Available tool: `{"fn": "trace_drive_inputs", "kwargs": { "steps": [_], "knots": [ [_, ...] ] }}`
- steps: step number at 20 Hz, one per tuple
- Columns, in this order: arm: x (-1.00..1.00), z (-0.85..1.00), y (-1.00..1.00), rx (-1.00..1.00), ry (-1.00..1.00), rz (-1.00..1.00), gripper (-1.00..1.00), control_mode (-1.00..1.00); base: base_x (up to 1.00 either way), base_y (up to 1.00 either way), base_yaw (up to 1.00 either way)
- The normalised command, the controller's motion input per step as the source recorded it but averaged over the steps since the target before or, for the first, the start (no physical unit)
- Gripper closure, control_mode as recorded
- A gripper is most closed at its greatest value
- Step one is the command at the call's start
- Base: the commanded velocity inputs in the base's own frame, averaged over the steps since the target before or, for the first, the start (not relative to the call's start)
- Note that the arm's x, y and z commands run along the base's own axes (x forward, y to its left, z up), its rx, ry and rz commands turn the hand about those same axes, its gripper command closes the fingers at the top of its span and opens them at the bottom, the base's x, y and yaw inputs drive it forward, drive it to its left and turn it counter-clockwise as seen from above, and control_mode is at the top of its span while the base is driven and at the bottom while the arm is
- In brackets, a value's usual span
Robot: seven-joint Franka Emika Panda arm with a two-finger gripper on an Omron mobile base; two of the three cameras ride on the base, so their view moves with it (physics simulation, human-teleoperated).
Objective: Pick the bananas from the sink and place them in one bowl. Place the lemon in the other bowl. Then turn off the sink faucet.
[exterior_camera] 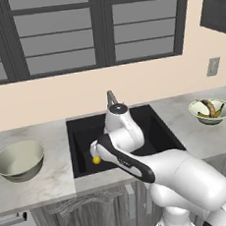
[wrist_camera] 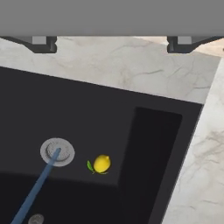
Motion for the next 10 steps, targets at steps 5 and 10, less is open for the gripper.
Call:
{"fn": "trace_drive_inputs", "kwargs": {
  "steps": [5,10],
  "knots": [
    [0.27,0.00,-0.23,0.00,0.00,-0.10,-1.00,-1.00,0.00,0.00,0.00],
    [0.49,-0.02,-0.16,0.00,0.00,-0.06,-1.00,-1.00,0.00,0.00,0.00]
  ]
}}
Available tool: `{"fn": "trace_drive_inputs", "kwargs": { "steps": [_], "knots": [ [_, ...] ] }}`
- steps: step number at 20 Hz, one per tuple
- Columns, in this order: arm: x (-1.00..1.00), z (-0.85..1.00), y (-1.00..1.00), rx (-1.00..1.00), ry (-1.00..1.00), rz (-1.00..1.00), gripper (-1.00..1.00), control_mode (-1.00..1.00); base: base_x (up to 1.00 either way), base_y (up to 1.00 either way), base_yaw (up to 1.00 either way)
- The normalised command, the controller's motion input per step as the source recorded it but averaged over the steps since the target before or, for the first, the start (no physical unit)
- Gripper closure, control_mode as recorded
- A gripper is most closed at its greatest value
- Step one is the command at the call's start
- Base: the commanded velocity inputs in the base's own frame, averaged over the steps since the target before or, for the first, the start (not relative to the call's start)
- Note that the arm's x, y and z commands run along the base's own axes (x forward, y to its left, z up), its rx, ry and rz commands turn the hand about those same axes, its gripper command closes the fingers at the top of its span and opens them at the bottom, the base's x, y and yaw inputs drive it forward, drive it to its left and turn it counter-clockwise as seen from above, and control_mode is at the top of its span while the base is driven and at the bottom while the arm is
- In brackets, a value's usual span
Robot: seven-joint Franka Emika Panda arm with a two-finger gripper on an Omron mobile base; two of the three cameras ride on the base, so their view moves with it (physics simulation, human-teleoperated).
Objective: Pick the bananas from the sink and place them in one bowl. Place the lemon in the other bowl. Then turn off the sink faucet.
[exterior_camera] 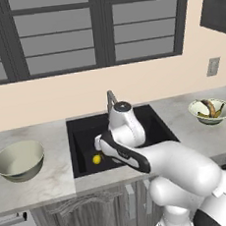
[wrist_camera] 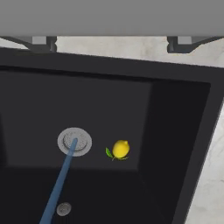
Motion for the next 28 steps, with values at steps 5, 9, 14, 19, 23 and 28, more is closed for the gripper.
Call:
{"fn": "trace_drive_inputs", "kwargs": {
  "steps": [5,9,14,19,23,28],
  "knots": [
    [0.56,-0.10,-0.06,0.01,0.00,-0.03,-1.00,-1.00,0.00,0.00,0.00],
    [0.43,-0.16,0.00,0.00,0.00,-0.04,-1.00,-1.00,0.00,0.00,0.00],
    [0.30,-0.17,0.00,0.00,0.00,-0.04,-1.00,-1.00,0.00,0.00,0.00],
    [0.22,-0.23,0.00,0.00,0.00,-0.04,-1.00,-1.00,0.00,0.00,0.00],
    [0.19,-0.30,0.00,0.00,0.00,-0.03,-1.00,-1.00,0.00,0.00,0.00],
    [0.20,-0.31,0.01,0.00,0.00,-0.02,-1.00,-1.00,0.00,0.00,0.00]
  ]
}}
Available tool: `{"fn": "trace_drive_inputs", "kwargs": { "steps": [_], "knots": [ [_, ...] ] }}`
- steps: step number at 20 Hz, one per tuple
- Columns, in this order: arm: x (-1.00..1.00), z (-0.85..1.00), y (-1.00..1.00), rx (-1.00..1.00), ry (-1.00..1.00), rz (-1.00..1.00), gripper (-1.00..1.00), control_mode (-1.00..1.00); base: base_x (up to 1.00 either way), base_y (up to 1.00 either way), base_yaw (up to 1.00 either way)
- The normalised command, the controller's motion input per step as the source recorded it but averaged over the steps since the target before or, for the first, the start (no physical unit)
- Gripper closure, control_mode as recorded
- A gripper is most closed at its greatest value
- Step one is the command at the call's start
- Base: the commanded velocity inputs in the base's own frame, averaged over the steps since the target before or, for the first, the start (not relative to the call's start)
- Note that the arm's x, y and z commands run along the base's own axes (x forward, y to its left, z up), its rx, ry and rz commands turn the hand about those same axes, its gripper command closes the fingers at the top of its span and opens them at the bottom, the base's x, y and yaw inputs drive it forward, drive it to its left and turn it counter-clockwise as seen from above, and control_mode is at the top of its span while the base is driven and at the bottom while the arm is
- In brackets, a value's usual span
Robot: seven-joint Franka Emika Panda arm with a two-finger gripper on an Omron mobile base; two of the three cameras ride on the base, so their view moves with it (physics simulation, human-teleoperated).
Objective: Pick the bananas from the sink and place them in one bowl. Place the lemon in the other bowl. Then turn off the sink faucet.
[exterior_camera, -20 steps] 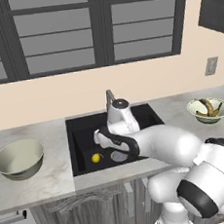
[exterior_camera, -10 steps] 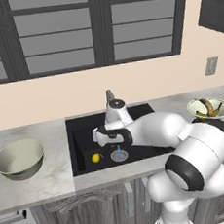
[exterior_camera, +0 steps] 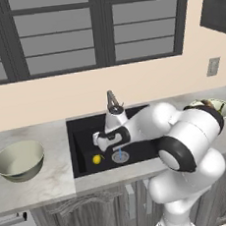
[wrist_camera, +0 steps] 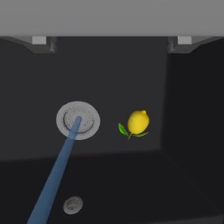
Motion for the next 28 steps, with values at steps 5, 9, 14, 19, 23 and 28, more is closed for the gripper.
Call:
{"fn": "trace_drive_inputs", "kwargs": {
  "steps": [5,9,14,19,23,28],
  "knots": [
    [0.15,-0.31,0.11,0.00,0.00,0.00,-1.00,-1.00,0.00,0.00,0.00],
    [0.07,-0.28,0.30,0.00,0.00,0.00,-1.00,-1.00,0.00,0.00,0.00],
    [0.04,-0.14,0.16,0.00,0.00,0.00,-1.00,-1.00,0.00,0.00,0.00],
    [0.07,-0.06,0.00,0.00,0.00,0.00,-1.00,-1.00,0.00,0.00,0.00],
    [0.21,-0.15,0.00,0.01,0.00,0.00,-1.00,-1.00,0.00,0.00,0.00],
    [0.20,-0.22,0.00,0.13,0.02,0.00,-1.00,-1.00,0.00,0.00,0.00]
  ]
}}
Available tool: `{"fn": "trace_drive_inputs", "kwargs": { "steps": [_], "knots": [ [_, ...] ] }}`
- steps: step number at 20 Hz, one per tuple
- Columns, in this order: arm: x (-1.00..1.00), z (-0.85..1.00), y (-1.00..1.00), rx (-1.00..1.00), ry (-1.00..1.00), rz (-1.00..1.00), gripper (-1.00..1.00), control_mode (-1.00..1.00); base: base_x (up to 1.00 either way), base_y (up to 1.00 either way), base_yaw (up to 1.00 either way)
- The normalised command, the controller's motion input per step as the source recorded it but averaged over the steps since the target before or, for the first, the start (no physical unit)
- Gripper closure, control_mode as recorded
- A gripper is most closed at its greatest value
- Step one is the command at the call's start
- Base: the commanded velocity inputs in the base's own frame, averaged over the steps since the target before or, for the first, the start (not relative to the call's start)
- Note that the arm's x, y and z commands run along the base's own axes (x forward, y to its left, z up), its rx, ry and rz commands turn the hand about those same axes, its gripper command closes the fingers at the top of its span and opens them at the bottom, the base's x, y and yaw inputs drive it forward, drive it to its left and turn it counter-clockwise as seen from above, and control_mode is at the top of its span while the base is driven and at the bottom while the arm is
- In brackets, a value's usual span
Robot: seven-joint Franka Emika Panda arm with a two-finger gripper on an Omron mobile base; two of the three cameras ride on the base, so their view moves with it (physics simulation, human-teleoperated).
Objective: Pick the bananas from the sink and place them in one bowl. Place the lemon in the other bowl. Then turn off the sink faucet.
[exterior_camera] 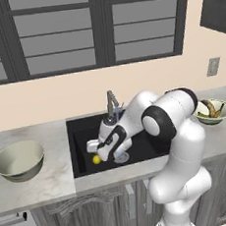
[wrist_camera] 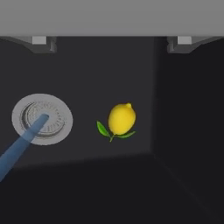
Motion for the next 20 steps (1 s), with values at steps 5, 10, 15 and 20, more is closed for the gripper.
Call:
{"fn": "trace_drive_inputs", "kwargs": {
  "steps": [5,10,15,20],
  "knots": [
    [0.11,-0.28,0.00,0.21,0.04,-0.01,-1.00,-1.00,0.00,0.00,0.00],
    [0.00,-0.10,-0.29,0.12,0.00,-0.07,-1.00,-1.00,0.00,0.00,0.00],
    [0.00,0.00,-0.64,0.09,0.00,-0.08,-1.00,-1.00,0.00,0.00,0.00],
    [0.18,-0.13,-0.25,0.12,0.01,-0.04,-1.00,-1.00,0.00,0.00,0.00]
  ]
}}
